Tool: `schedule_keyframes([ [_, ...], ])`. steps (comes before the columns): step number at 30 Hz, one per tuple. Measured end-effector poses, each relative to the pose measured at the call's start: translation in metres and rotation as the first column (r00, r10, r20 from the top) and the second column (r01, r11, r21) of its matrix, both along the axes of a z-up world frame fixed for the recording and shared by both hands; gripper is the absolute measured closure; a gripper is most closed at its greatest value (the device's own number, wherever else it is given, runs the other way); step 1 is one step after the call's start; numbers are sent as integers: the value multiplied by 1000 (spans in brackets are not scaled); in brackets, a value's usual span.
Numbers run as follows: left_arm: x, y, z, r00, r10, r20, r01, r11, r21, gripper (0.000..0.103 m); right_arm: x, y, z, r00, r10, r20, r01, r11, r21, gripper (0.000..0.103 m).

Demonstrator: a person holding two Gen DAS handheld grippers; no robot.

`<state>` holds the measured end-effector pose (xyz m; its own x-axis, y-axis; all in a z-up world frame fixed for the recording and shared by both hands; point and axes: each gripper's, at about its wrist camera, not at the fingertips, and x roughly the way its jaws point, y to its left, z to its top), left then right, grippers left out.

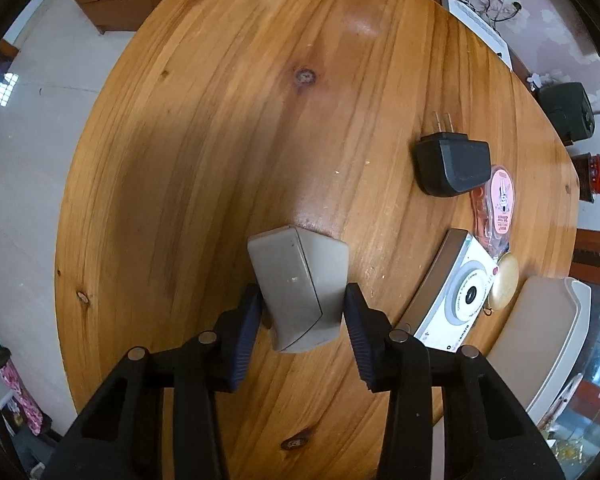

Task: Organize rigid objects
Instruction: 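Carry the beige card holder into the tray and open the left gripper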

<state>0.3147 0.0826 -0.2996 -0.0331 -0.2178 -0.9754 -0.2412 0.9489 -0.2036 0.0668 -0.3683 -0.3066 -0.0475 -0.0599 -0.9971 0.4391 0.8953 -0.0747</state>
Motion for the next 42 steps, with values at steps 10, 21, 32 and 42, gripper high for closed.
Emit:
schedule_keyframes([
  [10,-6,-8,16,998,-52,43,52,999,-1,58,-1,2,-2,1000,20,1,-20,1000,1,84],
  [21,-36,-23,74,980,-115,165,119,993,-16,58,-2,10,0,997,77,16,-77,997,3,85],
  [32,-64,-58,139,948,-152,280,156,988,8,58,-1,10,2,989,145,39,-147,988,47,86],
  [42,-101,-111,172,911,-232,341,239,971,21,58,-2,0,1,982,180,58,-185,978,100,89],
])
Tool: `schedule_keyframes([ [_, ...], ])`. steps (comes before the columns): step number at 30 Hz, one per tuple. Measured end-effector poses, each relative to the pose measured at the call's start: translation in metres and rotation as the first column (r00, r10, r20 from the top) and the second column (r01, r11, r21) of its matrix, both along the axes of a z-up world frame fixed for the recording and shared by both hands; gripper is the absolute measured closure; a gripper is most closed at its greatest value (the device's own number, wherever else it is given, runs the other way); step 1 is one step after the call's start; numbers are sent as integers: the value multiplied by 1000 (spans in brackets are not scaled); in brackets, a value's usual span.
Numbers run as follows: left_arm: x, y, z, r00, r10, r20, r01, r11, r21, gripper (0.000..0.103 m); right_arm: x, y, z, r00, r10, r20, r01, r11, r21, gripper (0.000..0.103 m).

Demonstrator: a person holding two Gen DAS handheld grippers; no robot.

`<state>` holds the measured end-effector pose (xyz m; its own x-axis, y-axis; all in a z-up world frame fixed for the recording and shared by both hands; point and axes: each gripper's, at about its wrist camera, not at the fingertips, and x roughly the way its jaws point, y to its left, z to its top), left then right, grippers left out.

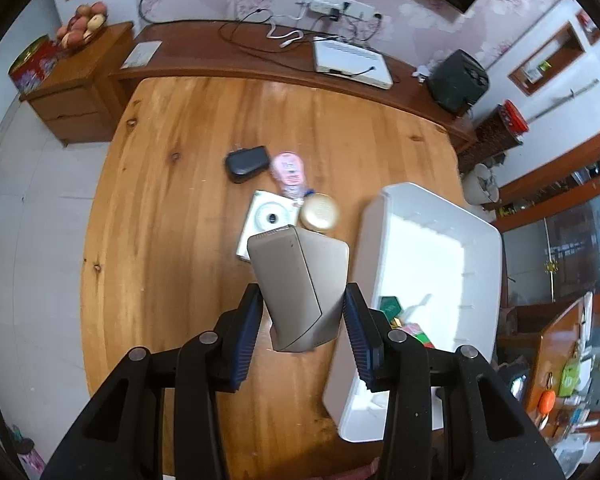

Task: Organize rigid objects
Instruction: 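Carry the beige card holder into the tray and open the left gripper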

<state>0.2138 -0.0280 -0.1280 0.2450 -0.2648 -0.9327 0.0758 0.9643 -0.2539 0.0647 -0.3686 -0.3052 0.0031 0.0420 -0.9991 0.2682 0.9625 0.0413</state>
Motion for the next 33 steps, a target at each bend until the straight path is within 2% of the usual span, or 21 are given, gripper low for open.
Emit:
schedule_keyframes([
  [8,-23,-46,9,995,-94,31,95,995,-19,58,-2,-13,-3,999,35,21,-36,998,58,87],
  [14,-35,-87,4,983,-184,15,185,982,-26,58,0,-16,-5,998,67,17,-68,995,72,87],
  [24,-54,-160,-20,930,-362,-72,360,932,-29,58,4,-15,-8,996,93,16,-94,992,83,88],
  [33,-67,-193,-47,888,-426,-171,429,903,-26,58,4,-13,-10,994,108,14,-109,991,83,87],
])
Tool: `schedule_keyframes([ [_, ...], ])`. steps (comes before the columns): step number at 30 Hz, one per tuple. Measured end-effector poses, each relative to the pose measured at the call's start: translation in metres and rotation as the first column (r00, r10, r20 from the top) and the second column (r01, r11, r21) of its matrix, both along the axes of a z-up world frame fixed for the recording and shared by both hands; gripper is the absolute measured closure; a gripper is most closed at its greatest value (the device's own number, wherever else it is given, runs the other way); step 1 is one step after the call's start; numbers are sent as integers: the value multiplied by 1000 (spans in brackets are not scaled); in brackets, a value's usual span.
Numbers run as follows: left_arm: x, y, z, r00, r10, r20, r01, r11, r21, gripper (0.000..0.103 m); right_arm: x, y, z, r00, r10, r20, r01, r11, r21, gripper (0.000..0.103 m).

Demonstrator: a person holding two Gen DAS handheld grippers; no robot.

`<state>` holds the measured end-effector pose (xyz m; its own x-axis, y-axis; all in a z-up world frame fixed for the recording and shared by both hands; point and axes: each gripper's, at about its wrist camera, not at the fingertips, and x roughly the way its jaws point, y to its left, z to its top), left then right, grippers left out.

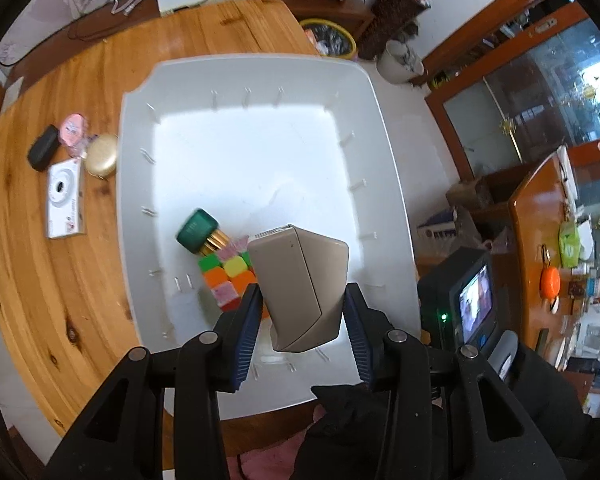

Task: Organize rigid objects
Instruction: 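Carry the beige card holder into the tray and open the left gripper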

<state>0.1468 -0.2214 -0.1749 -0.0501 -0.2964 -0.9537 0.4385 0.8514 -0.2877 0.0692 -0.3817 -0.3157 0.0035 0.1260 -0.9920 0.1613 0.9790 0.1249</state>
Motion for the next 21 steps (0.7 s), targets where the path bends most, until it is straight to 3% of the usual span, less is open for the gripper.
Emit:
schedule_keyframes([
  [11,-17,-23,-26,994,-70,-89,74,996,45,58,0,0,-1,1000,5,-6,-5,1000,0,87],
  [21,-22,-22,-21,995,-73,-70,76,996,48,57,2,2,1,1000,14,-15,-14,1000,-4,87],
])
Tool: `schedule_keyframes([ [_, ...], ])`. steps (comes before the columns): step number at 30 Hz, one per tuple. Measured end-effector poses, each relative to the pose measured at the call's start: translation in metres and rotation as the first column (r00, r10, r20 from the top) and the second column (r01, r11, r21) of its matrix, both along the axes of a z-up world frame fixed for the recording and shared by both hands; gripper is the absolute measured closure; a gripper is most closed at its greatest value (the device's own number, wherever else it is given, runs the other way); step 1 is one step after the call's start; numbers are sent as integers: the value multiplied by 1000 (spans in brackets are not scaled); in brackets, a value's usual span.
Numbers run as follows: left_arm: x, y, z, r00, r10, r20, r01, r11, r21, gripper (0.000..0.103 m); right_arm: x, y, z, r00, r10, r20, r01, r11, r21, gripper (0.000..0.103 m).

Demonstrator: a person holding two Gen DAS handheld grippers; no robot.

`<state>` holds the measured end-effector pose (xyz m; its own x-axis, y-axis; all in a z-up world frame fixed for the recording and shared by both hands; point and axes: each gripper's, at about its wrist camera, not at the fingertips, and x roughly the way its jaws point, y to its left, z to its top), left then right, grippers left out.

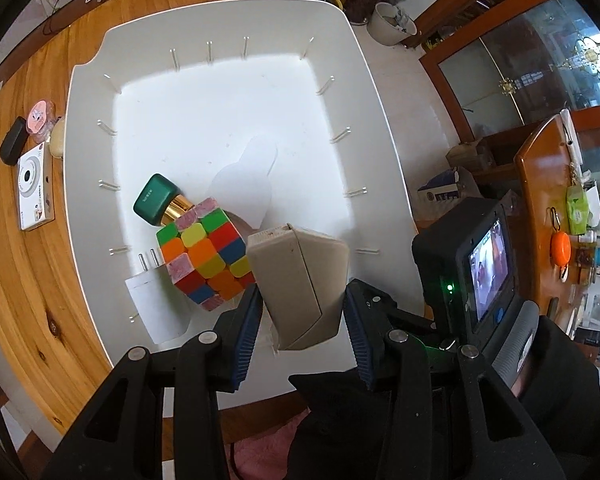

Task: Organize rigid objects
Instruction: 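Carry the beige card holder into the tray and open the left gripper, then move the left tool back toward the white-and-silver photo device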

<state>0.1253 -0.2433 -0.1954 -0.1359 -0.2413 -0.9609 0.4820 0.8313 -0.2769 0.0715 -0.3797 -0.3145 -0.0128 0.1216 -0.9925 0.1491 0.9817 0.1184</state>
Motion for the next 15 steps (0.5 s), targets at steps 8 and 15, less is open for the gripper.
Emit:
schedule_keyframes([
  [8,-1,12,14,998,44,36,-43,998,-38,40,1,1,-2,1000,8,-4,-8,1000,-3,87],
  [15,3,34,29,983,128,135,-122,991,-51,38,2,2,-3,1000,10,-4,-10,1000,-4,87],
])
